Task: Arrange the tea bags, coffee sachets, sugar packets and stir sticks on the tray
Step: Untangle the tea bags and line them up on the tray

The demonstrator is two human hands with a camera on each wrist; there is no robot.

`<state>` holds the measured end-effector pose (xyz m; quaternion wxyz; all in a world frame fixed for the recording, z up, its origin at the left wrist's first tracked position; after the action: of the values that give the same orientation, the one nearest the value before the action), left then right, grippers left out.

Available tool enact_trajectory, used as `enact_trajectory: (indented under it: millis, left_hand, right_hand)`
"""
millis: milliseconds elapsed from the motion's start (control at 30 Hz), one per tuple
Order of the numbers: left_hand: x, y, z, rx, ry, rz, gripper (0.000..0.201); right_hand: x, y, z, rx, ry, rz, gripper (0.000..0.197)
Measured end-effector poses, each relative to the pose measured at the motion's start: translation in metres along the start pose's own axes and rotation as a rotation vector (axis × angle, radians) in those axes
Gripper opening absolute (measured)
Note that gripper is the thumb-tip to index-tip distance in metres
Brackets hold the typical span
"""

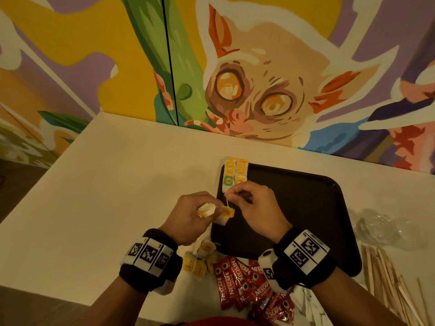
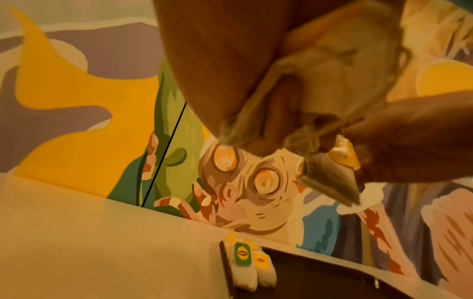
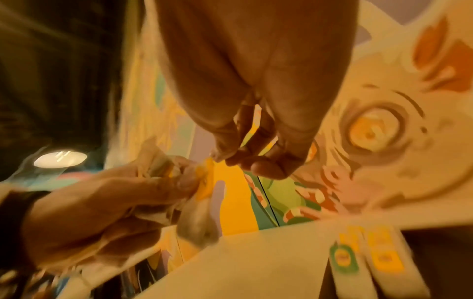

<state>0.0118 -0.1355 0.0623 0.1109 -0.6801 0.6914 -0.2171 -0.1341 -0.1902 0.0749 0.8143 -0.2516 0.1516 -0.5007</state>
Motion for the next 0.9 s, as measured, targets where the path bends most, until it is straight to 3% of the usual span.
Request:
enact_trajectory:
  millis: [200,433,600,900]
  left_hand:
    - [0.000,-0.009,0.004,-0.204,-0.101,-0.153,0.007]
    - [-0.005,-0.012,0.020,-0.170,-0.193,-0.319,0.008]
    - [-0.004,-0.005,0.029,-0.208,-0.253,-0.319,0.006]
    - [0.000,-0.008,0.047,-0.138,-0.360,-0.362,0.003]
  right_hand:
    - [-0.008,0.022,-0.023,0.361,0.193,0.092,0.019]
    - [-0.017,0.045,-0.030,0.613,0.283,0.143,0.019]
    - [-0.013,0.044,-0.033,0.429,0.176,0.110,0.012]
    - [0.022,0.020,-0.087,0.246,0.381,-0.041,0.015]
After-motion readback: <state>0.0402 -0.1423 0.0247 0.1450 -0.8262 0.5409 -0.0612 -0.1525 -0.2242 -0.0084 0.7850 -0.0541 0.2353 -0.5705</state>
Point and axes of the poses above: each hand's wrist, its own x-axis towards the middle knuckle, its own y-axis out of the palm, z = x × y, the point moved 7 cm from there along x, towards the middle knuckle, and after that the axes turned 4 degrees about -x, right-handed, at the moved point
